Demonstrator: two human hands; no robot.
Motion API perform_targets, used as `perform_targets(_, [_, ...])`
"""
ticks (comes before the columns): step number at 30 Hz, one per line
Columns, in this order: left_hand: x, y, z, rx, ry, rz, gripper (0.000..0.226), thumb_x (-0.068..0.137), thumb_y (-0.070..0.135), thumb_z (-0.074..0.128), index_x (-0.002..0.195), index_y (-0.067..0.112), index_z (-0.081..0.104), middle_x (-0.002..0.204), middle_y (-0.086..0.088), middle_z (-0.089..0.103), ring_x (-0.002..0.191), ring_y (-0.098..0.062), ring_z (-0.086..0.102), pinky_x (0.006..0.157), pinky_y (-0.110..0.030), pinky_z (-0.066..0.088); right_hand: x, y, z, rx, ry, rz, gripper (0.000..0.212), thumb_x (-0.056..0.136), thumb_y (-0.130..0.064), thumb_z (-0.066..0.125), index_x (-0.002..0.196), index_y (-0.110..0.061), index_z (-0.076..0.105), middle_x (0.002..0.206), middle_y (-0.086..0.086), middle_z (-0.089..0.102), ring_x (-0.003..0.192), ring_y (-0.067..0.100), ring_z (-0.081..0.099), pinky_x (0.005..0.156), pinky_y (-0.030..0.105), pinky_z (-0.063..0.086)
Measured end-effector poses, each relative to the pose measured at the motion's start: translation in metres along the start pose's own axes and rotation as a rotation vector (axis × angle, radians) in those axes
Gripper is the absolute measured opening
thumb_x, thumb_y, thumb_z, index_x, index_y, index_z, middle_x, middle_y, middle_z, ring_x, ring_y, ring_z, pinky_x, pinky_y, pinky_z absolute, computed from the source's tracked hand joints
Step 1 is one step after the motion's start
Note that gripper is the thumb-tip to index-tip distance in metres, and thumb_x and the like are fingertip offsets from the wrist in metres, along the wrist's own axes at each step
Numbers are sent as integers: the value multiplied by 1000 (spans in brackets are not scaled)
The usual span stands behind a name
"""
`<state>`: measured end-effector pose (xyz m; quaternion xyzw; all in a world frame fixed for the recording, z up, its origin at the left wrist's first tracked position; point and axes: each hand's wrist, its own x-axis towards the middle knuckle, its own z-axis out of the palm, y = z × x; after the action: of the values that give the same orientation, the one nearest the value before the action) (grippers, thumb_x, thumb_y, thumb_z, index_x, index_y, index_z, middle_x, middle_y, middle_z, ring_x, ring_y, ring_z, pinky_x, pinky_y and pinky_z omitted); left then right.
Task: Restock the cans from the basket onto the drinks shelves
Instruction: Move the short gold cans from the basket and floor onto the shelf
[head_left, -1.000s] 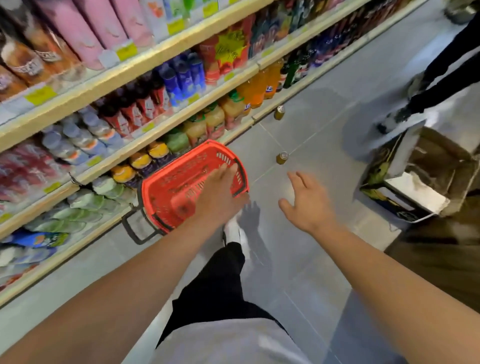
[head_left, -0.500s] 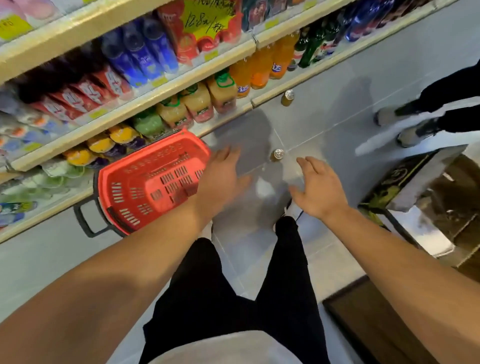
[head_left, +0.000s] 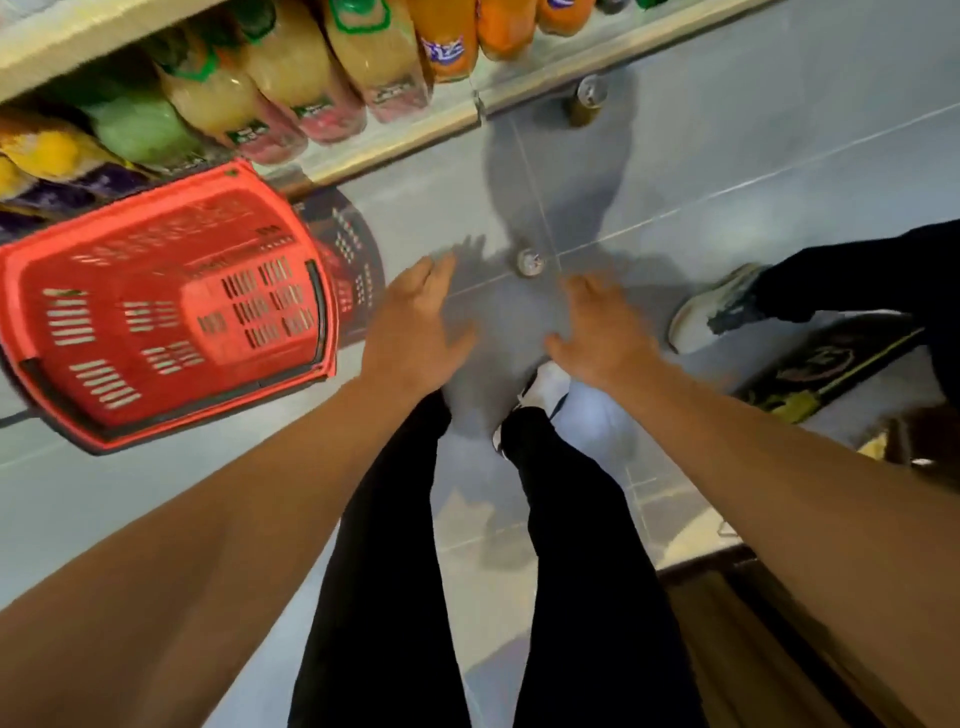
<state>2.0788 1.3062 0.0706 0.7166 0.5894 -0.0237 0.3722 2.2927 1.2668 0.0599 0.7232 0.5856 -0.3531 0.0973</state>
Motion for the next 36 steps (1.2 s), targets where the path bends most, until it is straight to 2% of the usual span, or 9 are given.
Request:
perform_targets(4, [39, -28, 53, 5, -61, -30, 80, 80, 46, 60, 149, 14, 36, 150, -15, 40, 138, -33, 37, 114, -42, 31, 55, 24, 55, 50, -17, 38, 62, 80, -35, 64, 133, -9, 43, 129, 18, 49, 118, 40, 47, 95, 46, 42])
perform_targets(7, [67, -54, 91, -4, -81, -19, 78, 77, 43, 62, 145, 12, 40, 146, -15, 45, 134, -34, 41, 112, -40, 33, 97, 38, 94, 125, -35, 71, 69, 79, -35, 62, 138, -7, 40, 134, 19, 46, 122, 41, 44, 102, 46, 38])
perform_targets(10, [99, -77, 125, 25, -127, -31, 80, 79, 47, 59, 148, 15, 36, 150, -11, 41, 138, -31, 36, 113, -40, 31, 137, 53, 131, 170, -14, 127, 74, 80, -35, 64, 143, -9, 36, 140, 16, 42, 123, 40, 43, 104, 44, 36])
perform_targets(13, [132, -92, 155, 56, -153, -27, 76, 85, 42, 64, 150, 16, 33, 153, -8, 38, 140, -29, 33, 113, -37, 28, 173, 68, 161, 233, 18, 193, 75, 83, -36, 64, 147, -14, 32, 146, 11, 37, 126, 37, 41, 103, 41, 37])
perform_targets(17, [179, -107, 189, 65, -168, 44, 74, 85, 38, 65, 148, 15, 36, 148, -9, 44, 135, -30, 39, 110, -37, 33, 219, 85, 196, 330, 72, 247, 80, 85, -37, 65, 150, -16, 25, 152, 7, 32, 132, 34, 39, 105, 40, 36])
perform_targets(21, [222, -126, 220, 56, -183, 39, 79, 83, 41, 66, 150, 14, 34, 152, -13, 39, 140, -29, 34, 115, -36, 28, 254, 90, 226, 385, 129, 257, 83, 82, -33, 67, 151, -20, 24, 153, 5, 31, 135, 33, 37, 108, 41, 38])
perform_targets(27, [267, -156, 249, 100, -185, 77, 80, 81, 46, 64, 148, 13, 36, 148, -13, 44, 137, -31, 40, 112, -40, 34, 298, 99, 260, 438, 112, 230, 88, 80, -26, 71, 153, -19, 21, 157, 7, 24, 137, 35, 34, 114, 41, 30])
perform_targets(31, [281, -166, 250, 112, -213, 62, 81, 82, 48, 61, 150, 16, 32, 153, -10, 38, 141, -27, 34, 115, -39, 30, 314, 103, 272, 494, 157, 272, 87, 79, -19, 76, 150, -25, 27, 153, 4, 30, 134, 34, 40, 109, 43, 39])
perform_targets(36, [290, -153, 234, 188, -244, 86, 80, 84, 45, 62, 151, 16, 29, 155, -9, 35, 142, -26, 32, 115, -36, 28, 314, 108, 257, 623, 209, 310, 77, 81, -15, 75, 147, -20, 35, 147, 6, 39, 129, 26, 45, 103, 27, 38])
